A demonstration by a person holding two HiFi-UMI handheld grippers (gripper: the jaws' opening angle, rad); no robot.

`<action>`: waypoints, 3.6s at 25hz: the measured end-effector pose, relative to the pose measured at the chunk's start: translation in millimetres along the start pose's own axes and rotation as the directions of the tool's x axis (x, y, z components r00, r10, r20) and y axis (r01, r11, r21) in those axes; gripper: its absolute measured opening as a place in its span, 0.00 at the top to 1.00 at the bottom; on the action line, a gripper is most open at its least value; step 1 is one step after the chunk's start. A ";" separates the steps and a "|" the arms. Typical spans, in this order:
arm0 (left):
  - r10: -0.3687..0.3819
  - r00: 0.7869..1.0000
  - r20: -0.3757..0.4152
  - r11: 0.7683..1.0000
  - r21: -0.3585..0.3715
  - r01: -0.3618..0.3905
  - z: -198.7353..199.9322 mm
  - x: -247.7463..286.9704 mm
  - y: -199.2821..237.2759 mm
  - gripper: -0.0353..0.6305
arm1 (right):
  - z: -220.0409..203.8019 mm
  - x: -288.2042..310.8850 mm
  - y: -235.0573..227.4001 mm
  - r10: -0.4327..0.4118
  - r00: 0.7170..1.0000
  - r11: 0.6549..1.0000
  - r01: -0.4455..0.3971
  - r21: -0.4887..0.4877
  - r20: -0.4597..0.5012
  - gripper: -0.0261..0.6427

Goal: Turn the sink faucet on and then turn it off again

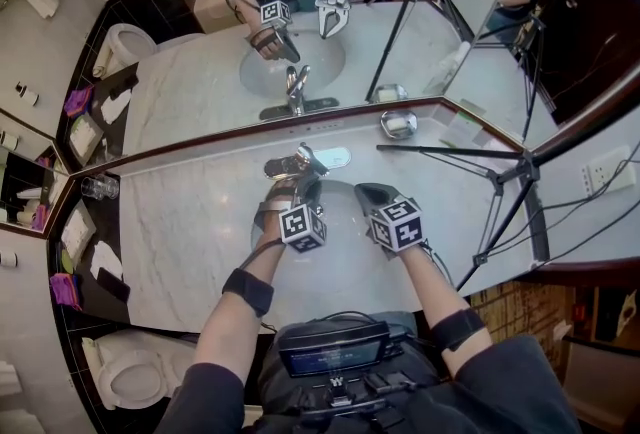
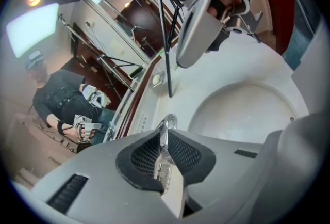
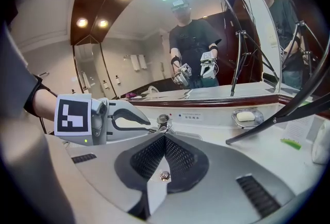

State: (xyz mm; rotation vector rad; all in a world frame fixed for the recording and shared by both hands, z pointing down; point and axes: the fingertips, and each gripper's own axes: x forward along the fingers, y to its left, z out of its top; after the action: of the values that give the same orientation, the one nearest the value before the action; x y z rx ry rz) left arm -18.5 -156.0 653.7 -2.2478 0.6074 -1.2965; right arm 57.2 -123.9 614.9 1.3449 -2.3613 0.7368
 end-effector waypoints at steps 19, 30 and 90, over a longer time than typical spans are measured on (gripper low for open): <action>0.197 0.971 0.134 0.670 -0.742 -0.034 -41.9 -129.0 61.0 0.95 | 15.1 -10.7 25.5 0.018 0.999 0.999 -0.016 -0.050 0.028 0.92; 0.254 0.962 0.098 0.540 -0.840 -0.057 -71.8 -143.7 57.2 0.95 | 14.1 -17.2 25.2 0.012 0.999 0.999 -0.010 -0.048 0.038 0.92; 0.187 0.981 0.045 0.511 -0.858 -0.057 -84.0 -112.9 44.6 0.95 | 6.2 150.0 22.6 -0.183 0.957 0.141 -0.200 -0.970 -0.224 0.69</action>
State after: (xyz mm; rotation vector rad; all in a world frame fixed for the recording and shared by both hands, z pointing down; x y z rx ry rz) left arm -149.9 -140.0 588.5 -2.9273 1.6193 -0.8022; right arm -38.0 -222.4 680.4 0.4744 -1.8039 -0.6659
